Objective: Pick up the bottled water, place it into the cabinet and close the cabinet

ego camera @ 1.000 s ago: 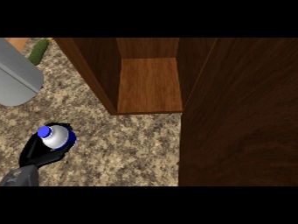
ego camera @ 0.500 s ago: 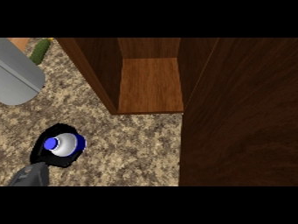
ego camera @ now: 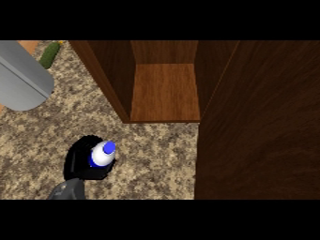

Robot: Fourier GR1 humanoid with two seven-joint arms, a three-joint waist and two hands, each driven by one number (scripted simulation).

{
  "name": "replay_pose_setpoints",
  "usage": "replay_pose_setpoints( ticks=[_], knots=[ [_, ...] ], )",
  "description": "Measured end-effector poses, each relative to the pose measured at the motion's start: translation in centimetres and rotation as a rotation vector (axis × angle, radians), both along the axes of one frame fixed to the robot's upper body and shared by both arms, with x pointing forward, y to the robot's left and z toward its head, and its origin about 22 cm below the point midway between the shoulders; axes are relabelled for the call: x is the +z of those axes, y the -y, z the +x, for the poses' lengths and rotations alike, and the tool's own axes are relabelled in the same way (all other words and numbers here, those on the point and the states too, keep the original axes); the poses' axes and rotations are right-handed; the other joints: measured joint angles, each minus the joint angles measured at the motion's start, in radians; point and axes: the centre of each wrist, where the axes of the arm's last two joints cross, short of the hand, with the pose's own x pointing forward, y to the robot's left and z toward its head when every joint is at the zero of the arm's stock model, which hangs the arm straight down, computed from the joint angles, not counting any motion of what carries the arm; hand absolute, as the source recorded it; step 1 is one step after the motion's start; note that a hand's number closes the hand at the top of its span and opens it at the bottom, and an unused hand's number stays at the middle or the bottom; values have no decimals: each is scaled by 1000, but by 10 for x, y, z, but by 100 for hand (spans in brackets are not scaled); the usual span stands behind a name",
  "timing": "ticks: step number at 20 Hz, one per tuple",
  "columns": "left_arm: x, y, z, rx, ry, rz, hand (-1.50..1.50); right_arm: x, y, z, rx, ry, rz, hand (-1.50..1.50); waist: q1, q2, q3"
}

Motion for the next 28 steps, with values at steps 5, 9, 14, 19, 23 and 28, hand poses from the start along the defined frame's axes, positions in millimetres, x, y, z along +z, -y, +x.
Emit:
replay_pose_setpoints(
  ticks=[5,9,14,19,23,28],
  knots=[
    [3,26,8,-42,-4,-45,150,2,2,-2,2,-10,-6,-150,0,-1,-2],
    [20,46,29,-81,9,-64,150,1,1,1,1,-6,-4,-150,1,-2,-3],
    [48,70,49,-118,21,-59,150,-2,-1,2,-1,-9,16,-150,2,-3,-3],
    [74,93,60,-88,19,44,150,-2,-2,3,-5,-7,21,-150,3,0,-4],
    [84,101,58,-44,-23,100,150,-2,-1,5,-10,4,15,-150,2,5,-5],
    [90,104,57,33,-66,168,150,-3,3,6,-9,26,0,-150,-3,5,-3]
  ],
)
